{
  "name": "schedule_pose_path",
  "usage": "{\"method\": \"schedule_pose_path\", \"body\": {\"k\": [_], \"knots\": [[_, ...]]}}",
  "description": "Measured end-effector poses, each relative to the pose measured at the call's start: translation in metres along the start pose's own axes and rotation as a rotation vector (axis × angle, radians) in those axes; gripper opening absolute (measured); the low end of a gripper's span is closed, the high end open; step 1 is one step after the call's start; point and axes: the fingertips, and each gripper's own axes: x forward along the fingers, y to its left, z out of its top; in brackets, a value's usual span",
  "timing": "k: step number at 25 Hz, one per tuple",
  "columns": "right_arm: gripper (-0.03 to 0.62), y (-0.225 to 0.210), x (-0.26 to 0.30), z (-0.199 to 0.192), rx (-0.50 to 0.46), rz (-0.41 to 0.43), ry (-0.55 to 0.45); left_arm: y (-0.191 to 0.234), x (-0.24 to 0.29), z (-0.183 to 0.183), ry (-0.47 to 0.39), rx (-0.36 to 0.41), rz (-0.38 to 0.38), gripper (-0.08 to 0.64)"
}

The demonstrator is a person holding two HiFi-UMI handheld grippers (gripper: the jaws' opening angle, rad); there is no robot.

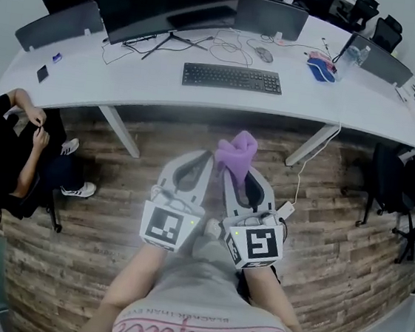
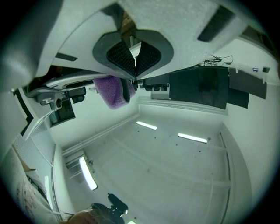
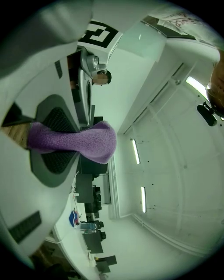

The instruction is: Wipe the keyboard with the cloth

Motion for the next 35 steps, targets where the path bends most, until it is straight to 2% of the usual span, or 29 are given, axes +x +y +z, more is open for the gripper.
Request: {"method": "schedule_pose_path", "body": {"k": [4,9,14,17,25,35], "knots": [[0.089,-0.041,0.027,0.001,0.013,0.003,0.005,0.007,0.047,-0.001,0.004,0.046,0.008,0.006],[0.089,-0.087,0.054,0.0,0.025,0.055,0.01,0.008,0.101,-0.006,0.014,0.02,0.033,0.006],[0.089,-0.117,0.074,-0.003,0.037,0.086,0.01,0.011,0.137,-0.011,0.016,0.061,0.045,0.006],[0.089,-0.123,0.084,-0.004,0.032,0.099,0.007,0.015,0.148,-0.017,0.022,0.024,0.063,0.008],[0.089,-0.13,0.112,-0.011,0.036,0.12,0.02,0.037,0.167,-0.029,0.034,0.035,0.083,0.008],[0.089,-0.139,0.175,-0.024,0.043,0.115,0.075,0.092,0.197,-0.05,0.053,0.001,0.094,0.008]]}}
